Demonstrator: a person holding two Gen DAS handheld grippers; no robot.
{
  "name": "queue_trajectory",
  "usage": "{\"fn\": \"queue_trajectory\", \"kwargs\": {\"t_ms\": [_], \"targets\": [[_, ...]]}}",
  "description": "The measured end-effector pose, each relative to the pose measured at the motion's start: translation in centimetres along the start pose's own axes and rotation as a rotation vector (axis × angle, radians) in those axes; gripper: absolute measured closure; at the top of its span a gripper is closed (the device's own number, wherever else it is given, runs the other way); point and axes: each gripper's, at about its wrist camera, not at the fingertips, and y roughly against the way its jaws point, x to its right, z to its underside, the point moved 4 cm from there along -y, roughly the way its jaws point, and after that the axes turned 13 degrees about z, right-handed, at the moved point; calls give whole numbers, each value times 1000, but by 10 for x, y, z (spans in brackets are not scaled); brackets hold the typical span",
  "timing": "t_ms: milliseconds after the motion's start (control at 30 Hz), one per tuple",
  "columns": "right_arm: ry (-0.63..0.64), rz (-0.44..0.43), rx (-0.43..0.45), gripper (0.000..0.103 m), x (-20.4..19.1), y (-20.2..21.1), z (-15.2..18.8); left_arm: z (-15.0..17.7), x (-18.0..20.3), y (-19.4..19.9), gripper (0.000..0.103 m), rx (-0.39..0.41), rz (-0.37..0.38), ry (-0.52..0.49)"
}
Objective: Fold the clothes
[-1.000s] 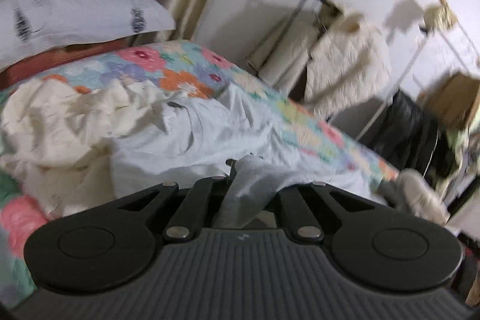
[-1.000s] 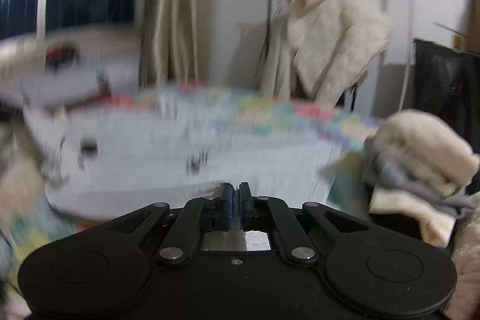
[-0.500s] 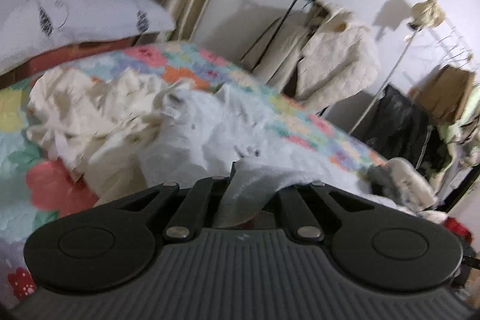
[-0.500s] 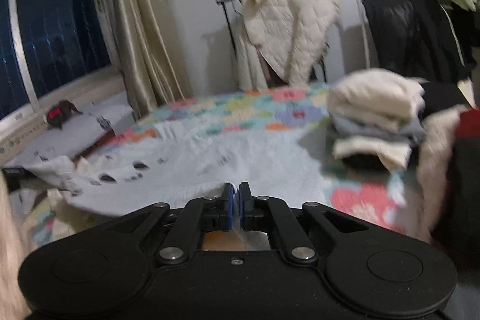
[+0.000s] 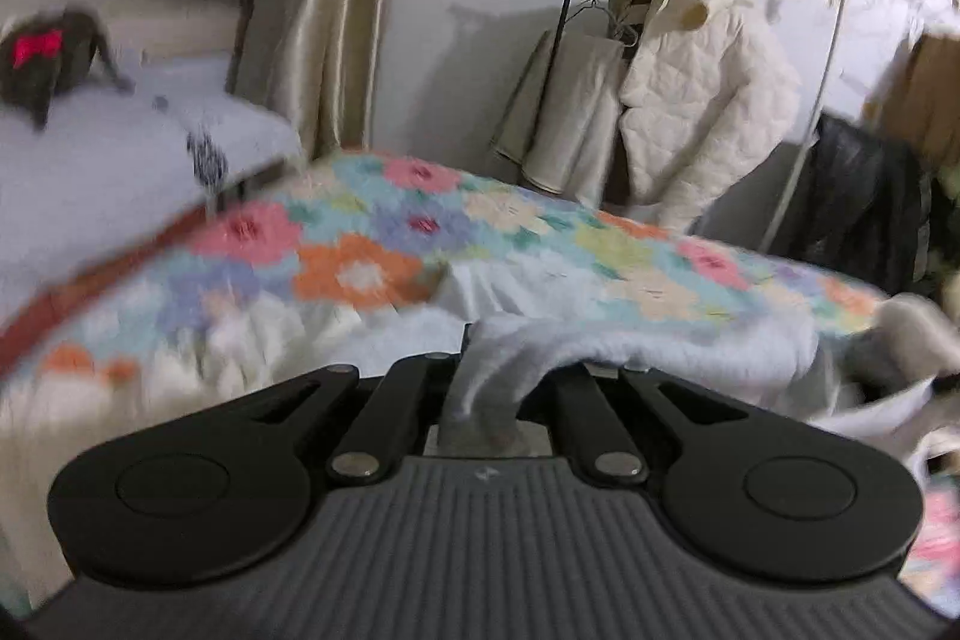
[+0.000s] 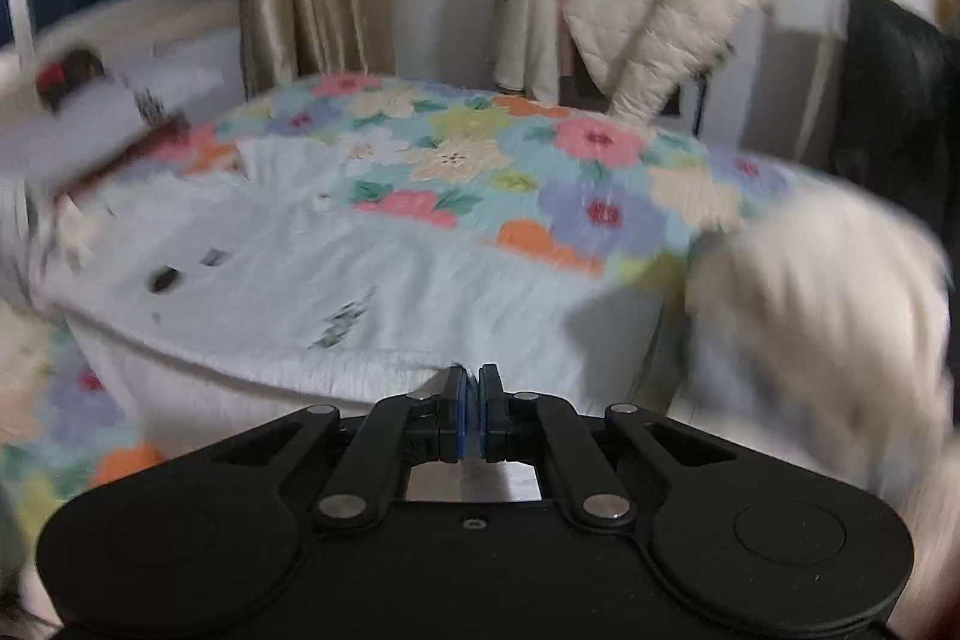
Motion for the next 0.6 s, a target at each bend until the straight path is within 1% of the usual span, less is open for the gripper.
{"fn": "queue_trajectory", "kwargs": {"t_ms": [33, 67, 133, 200, 300, 400, 433, 500, 600], "targets": [[20, 4, -19, 100, 3, -17, -14, 2, -3, -15, 101, -6, -15, -16], [34, 5, -44, 100, 5, -33, -25, 6, -8, -30, 101, -14, -14, -9], [71, 15, -83, 100, 4, -66, -36, 10, -17, -54, 101, -24, 0, 24], [103, 29, -107, 100, 1, -91, -35, 9, -23, -77, 101, -31, 8, 35], [140, 40, -132, 100, -2, -119, -34, -7, -23, -110, 101, -17, 11, 13], [172, 47, -165, 100, 0, -140, -38, -25, -29, -149, 100, -28, 2, 51], [182, 52, -180, 100, 2, -147, -40, -26, -31, -165, 100, -52, -7, 62], [196, 60, -227, 100, 6, -166, -44, -21, -36, -200, 100, -124, -37, 62], [161, 60, -322, 99, 14, -197, -47, -6, -36, -234, 100, -207, -104, -3]]}}
